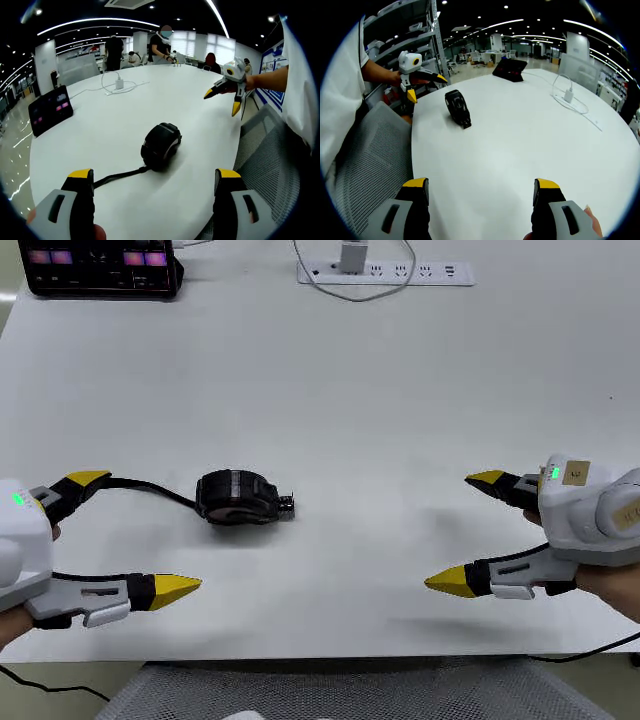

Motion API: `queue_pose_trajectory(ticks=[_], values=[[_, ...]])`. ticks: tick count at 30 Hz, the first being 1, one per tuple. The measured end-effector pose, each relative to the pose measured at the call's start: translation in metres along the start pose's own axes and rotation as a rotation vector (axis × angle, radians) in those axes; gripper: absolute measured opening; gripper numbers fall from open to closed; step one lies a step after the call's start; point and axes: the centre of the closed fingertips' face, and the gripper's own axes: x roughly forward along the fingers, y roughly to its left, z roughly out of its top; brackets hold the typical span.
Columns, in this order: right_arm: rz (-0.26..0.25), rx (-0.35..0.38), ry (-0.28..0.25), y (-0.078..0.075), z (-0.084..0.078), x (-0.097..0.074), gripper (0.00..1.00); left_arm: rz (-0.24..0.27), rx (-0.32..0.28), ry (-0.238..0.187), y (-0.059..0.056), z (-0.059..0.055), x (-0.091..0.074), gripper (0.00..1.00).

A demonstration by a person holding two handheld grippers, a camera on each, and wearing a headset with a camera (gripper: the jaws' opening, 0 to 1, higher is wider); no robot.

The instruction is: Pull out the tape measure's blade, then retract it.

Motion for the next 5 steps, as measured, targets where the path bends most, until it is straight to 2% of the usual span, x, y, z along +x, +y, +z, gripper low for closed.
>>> queue_pose_trajectory(ticks=[5], values=[[-0.001,0.003,0.003,-0.0002,-0.0013,-0.001,0.85,-0.007,0.0,0.005,-0.0006,-0.0021,-0.0003,0.99]])
